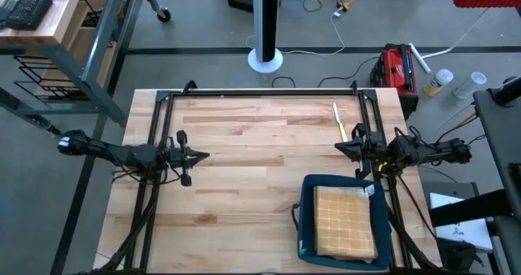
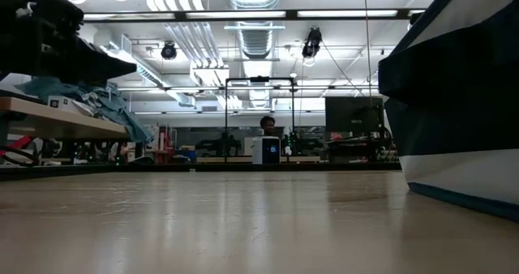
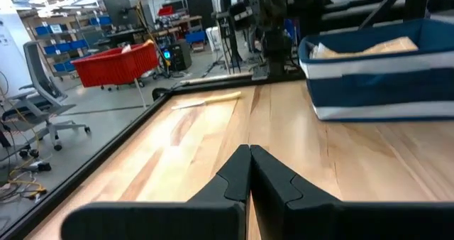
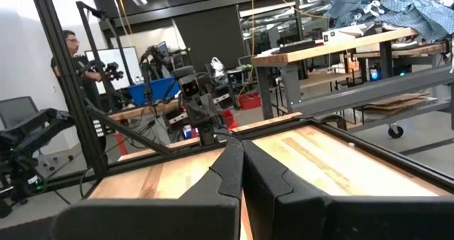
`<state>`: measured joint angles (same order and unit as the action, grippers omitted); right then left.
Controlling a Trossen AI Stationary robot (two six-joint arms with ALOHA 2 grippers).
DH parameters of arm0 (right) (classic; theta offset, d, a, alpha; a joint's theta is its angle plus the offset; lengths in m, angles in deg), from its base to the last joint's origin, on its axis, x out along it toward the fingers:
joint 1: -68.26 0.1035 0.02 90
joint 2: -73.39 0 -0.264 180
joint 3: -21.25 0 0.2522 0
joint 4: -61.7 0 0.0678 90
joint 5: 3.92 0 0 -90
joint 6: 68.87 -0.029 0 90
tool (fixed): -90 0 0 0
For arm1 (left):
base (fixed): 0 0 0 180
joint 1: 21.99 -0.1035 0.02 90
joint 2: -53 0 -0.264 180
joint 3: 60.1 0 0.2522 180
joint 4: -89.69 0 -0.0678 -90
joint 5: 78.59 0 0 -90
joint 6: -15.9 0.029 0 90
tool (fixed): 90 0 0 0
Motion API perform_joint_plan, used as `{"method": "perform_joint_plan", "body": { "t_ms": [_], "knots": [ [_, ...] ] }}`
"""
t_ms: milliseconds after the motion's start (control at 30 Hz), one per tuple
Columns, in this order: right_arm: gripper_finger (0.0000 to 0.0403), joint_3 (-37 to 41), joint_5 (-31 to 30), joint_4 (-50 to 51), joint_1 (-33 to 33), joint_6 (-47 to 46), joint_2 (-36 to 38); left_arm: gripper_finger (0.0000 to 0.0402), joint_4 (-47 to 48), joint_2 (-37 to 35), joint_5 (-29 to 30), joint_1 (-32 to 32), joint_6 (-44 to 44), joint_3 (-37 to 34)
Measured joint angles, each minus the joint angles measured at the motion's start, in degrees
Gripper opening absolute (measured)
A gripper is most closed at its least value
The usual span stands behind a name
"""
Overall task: Fold towel
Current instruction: Return to Home Position
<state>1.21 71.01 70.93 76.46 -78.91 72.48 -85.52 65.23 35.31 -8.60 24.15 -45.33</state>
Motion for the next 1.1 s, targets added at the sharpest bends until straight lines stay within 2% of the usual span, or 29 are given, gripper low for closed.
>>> {"method": "perform_joint_plan", "body": {
  "t_ms": [1100],
  "knots": [
    [0.0, 0.0, 0.0, 0.0, 0.0, 0.0, 0.0, 0.0, 0.0, 14.8, 0.0, 0.0, 0.0, 0.0]
  ]
}}
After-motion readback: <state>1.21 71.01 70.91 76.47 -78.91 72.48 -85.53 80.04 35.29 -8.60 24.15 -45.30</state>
